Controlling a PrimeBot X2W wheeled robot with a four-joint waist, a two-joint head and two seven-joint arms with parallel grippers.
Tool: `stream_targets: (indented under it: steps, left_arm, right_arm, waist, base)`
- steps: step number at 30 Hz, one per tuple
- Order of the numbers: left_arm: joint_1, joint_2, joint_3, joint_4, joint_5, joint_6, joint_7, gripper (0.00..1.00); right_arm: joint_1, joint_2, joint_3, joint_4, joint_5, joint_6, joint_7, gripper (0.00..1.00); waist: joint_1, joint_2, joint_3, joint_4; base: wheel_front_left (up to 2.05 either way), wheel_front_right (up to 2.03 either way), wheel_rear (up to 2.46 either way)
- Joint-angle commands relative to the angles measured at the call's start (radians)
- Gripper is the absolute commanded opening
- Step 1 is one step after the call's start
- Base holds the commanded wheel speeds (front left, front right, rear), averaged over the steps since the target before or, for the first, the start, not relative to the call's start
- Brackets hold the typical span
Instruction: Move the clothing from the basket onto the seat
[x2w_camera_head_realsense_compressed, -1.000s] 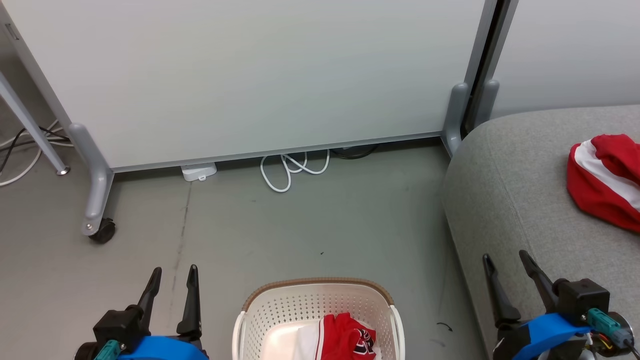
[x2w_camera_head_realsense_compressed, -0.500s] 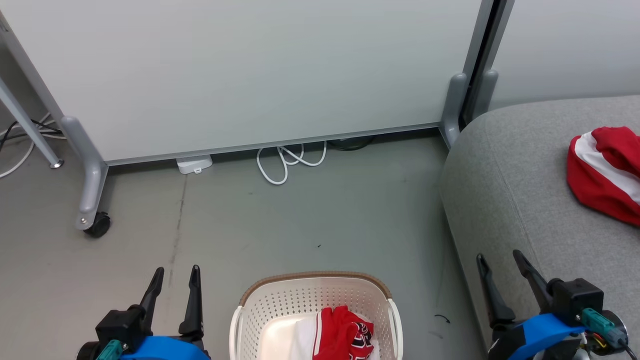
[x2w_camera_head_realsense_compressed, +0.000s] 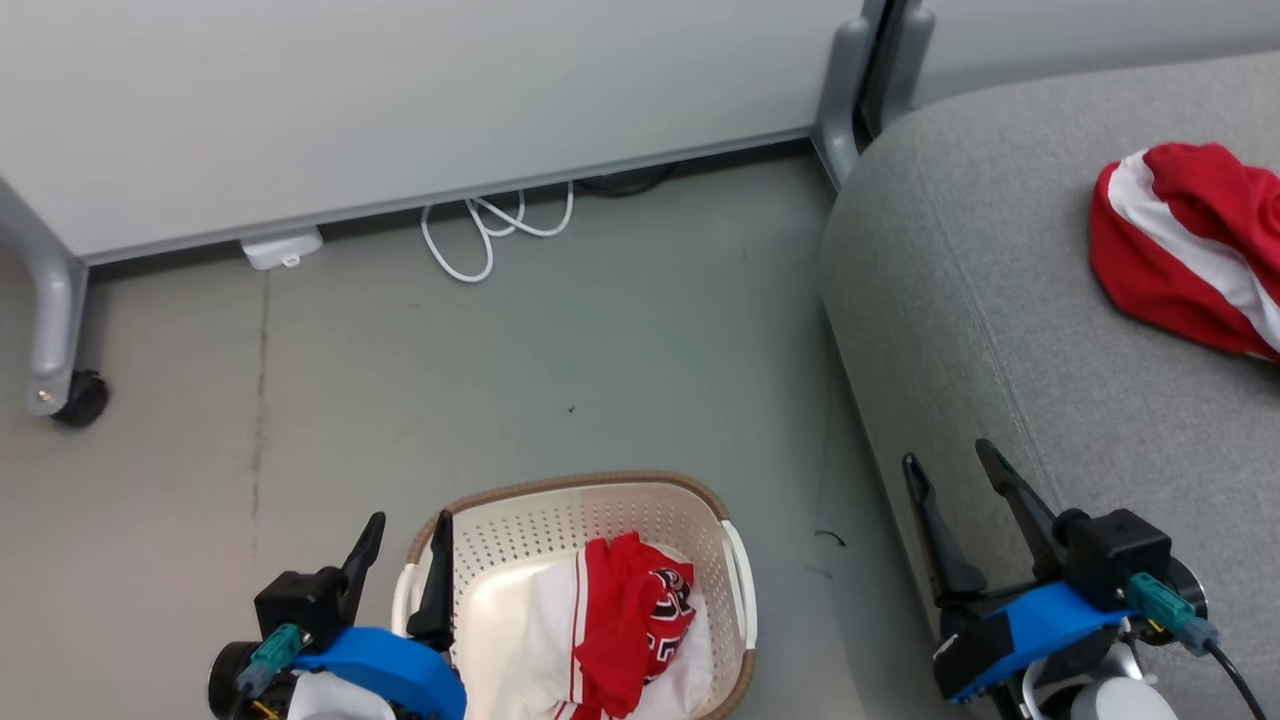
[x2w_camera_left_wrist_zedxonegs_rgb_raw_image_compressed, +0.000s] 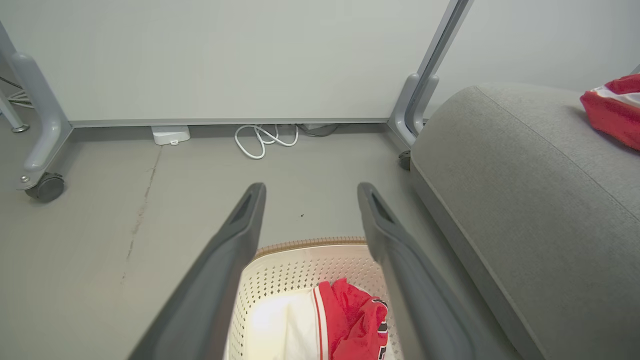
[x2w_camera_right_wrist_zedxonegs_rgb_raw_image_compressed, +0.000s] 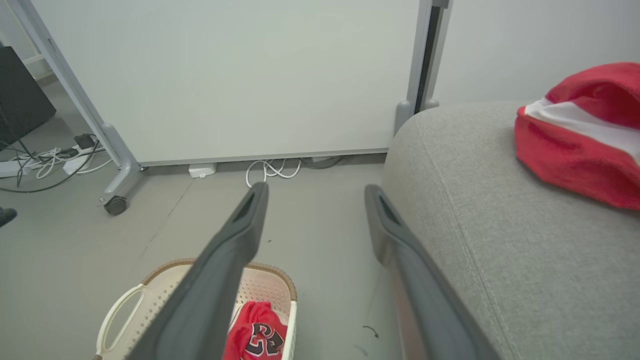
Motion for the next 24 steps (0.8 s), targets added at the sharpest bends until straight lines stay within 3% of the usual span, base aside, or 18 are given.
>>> stream_targets:
  steps: [1,12,24]
  left_arm:
    - [-0.033,0.005,-0.012,0.019,-0.005,-0.007,-0.003,1.00]
    - [-0.230,0.027,-0.160,0.252,-0.057,-0.004,-0.002,1.00]
    - [-0.423,0.025,-0.248,0.507,-0.061,-0.004,0.018,1.00]
  right_arm:
    - [-0.022,0.001,0.008,-0.004,0.007,0.000,-0.007,1.00]
    - [-0.120,0.001,0.078,0.004,0.041,0.000,-0.063,1.00]
    - [-0.192,0.002,0.129,0.034,0.086,0.000,-0.130,1.00]
  waist:
    - [-0.0001,0.0000,0.077,-0.059]
    - [-0.0001,0.0000,0.316,-0.180]
    - [-0.0001,0.0000,0.506,-0.238]
  base:
    - [0.00,0.00,0.00]
    - [0.00,0.00,0.00]
    - [0.00,0.00,0.00]
